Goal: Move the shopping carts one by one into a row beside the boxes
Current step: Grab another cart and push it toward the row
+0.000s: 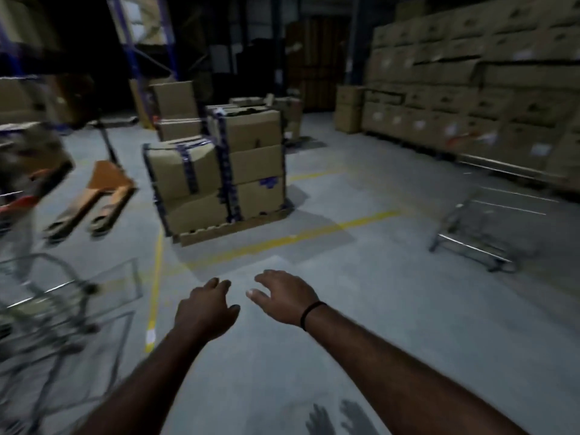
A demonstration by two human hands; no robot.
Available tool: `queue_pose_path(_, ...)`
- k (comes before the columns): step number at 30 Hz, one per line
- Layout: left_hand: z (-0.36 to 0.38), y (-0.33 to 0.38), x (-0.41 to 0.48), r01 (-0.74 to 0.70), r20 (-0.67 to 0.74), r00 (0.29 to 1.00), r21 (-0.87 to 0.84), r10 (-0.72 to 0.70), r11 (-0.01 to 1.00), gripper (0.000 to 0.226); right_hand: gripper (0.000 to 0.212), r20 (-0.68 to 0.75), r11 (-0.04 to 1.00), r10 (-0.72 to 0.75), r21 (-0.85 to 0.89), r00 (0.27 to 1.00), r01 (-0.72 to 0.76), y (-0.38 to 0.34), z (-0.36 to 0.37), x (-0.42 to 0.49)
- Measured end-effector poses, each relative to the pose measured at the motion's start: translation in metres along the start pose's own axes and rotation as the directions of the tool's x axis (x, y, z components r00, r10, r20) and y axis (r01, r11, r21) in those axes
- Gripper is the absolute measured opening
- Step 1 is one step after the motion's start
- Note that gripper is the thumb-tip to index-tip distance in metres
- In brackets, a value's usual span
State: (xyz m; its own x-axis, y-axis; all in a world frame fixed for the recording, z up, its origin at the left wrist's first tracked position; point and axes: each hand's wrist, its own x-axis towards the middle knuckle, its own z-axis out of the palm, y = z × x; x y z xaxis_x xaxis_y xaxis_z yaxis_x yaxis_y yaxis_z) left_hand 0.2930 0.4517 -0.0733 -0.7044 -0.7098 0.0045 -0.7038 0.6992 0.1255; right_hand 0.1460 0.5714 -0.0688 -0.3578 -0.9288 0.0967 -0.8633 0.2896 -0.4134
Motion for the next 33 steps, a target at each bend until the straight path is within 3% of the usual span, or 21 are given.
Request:
queue_pose_path(6, 0.005, 0.115, 0.115, -0.296, 0.025, 0.955, -0.021, 0.296, 0.955, 0.069, 0.059, -0.142, 0.959, 0.277, -0.013, 0.950, -0.282, 0.112, -0.067, 0.008)
queue_pose_path(13, 0.019, 0.264, 0.205, -0.565, 0.069, 0.819, -0.065, 0.569, 0.822, 0.070, 0.059, -0.287, 0.819, 0.561, 0.055, 0.777, -0.571, 0.230, -0.125, -0.030)
queue_pose_path(17, 0.036, 0.352, 0.227, -0.671, 0.091, 0.729, -0.099, 0.678, 0.735, 0.070, 0.060, -0.318, 0.741, 0.651, 0.068, 0.689, -0.668, 0.295, -0.152, -0.055)
queue_pose_path(26, 0.071, 0.543, 0.300, -0.743, 0.099, 0.645, -0.150, 0.758, 0.652, 0.070, 0.062, -0.339, 0.666, 0.725, 0.123, 0.599, -0.736, 0.473, -0.222, -0.079)
queue_pose_path(33, 0.080, 0.650, 0.375, -0.717, 0.129, 0.652, -0.216, 0.747, 0.663, 0.083, 0.064, -0.275, 0.687, 0.718, 0.131, 0.640, -0.714, 0.600, -0.276, -0.049)
